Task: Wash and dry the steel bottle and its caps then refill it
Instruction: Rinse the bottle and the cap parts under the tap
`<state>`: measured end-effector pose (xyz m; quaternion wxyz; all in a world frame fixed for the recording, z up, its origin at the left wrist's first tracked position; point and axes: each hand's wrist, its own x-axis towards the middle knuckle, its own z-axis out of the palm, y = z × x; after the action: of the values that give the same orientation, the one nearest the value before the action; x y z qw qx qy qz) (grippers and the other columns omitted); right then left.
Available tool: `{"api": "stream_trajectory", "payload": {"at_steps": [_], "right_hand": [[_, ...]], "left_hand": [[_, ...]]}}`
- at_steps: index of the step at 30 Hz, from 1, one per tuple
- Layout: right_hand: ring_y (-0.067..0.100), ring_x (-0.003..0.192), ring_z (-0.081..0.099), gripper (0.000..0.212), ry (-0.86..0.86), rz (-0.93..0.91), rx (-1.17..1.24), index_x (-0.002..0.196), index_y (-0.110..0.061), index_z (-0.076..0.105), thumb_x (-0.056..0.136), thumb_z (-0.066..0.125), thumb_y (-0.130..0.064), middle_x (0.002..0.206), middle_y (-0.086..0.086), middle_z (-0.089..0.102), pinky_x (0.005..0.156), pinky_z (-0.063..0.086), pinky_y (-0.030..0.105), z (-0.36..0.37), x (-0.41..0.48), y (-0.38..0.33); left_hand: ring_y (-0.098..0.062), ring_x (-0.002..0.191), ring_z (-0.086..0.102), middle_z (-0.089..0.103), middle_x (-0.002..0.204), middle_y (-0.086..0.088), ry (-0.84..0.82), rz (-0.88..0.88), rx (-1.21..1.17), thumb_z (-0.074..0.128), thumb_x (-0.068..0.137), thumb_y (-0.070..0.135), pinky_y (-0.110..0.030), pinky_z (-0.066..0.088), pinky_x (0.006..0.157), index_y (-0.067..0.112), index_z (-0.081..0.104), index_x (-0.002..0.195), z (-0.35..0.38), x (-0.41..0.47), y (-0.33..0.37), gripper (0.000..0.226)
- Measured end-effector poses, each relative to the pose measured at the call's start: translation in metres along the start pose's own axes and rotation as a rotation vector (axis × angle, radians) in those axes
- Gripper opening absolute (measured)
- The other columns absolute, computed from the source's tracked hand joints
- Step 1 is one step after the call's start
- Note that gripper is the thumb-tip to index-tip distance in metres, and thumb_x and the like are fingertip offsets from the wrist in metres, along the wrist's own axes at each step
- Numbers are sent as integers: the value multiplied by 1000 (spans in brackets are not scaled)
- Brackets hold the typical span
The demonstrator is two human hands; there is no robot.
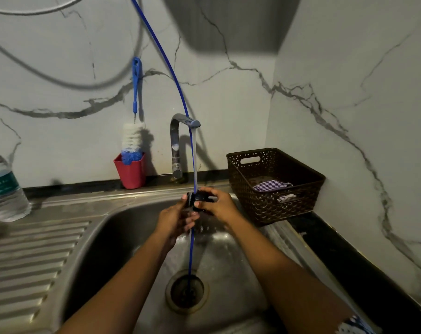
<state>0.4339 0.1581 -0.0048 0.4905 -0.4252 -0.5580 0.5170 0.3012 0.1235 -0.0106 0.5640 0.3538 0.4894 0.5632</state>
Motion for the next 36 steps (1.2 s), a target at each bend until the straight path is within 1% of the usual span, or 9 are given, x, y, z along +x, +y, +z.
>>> {"api": "stream_trajectory", "payload": {"at_steps": [6,13,17,21,25,27,30,33,36], "right_hand": [[22,110,58,42,-78,-48,-178,97,-22,61,65,81,-2,109,4,64,97,49,37,-4,-10,-31],[23,110,58,64,-164,-11,19,124,-18,49,71,73,9,122,14,58,92,51,37,5,-31,-58],[25,117,54,61,-276,39,-206,124,-18,50,72,76,1,130,9,53,90,52,42,7,-41,-82],[19,106,59,51,-304,-67,-477,119,-6,57,72,78,-7,119,10,63,91,49,30,16,-59,-128],[9,102,62,50,-267,-241,-394,120,-11,62,73,78,-15,112,1,67,77,47,11,22,-75,-161],[6,99,63,49,-270,-267,-241,120,-12,62,74,76,-7,107,-2,68,89,48,17,24,-80,-146],[12,103,61,46,-279,-152,-339,120,-7,62,75,74,-5,110,3,67,104,43,36,29,-89,-91],[19,110,60,49,-321,-105,-463,120,-5,62,73,77,-8,115,8,66,105,42,42,31,-94,-76],[11,113,57,56,-215,-265,-268,125,-13,59,73,76,-5,118,1,63,103,42,27,35,-99,-102]], "left_hand": [[-21,83,64,69,92,-10,-147,-22,20,57,93,29,-32,52,79,14,63,106,-8,-20,25,21],[-20,101,63,71,101,-4,-247,-45,202,65,84,26,-40,44,93,16,65,104,-34,-44,51,23],[-16,101,65,73,106,-4,-364,200,487,75,77,21,-30,41,84,25,68,110,-45,-58,70,34],[-1,88,68,74,90,14,-340,364,651,71,80,14,-13,48,79,25,68,100,-45,-81,97,24],[-5,93,66,74,91,10,-306,504,542,69,78,25,-18,49,89,23,69,101,-44,-103,129,24],[-9,96,66,74,93,7,-303,515,481,72,72,34,-22,48,93,24,72,99,-53,-106,128,29],[-5,92,67,75,93,6,-327,385,664,82,56,57,-23,47,91,29,78,88,-71,-103,93,43],[1,82,66,75,84,9,-348,293,650,73,78,20,-23,44,86,18,74,92,-73,-106,67,14],[0,98,64,72,105,8,-234,493,467,66,84,14,-17,47,89,18,65,116,-67,-113,82,32]]}}
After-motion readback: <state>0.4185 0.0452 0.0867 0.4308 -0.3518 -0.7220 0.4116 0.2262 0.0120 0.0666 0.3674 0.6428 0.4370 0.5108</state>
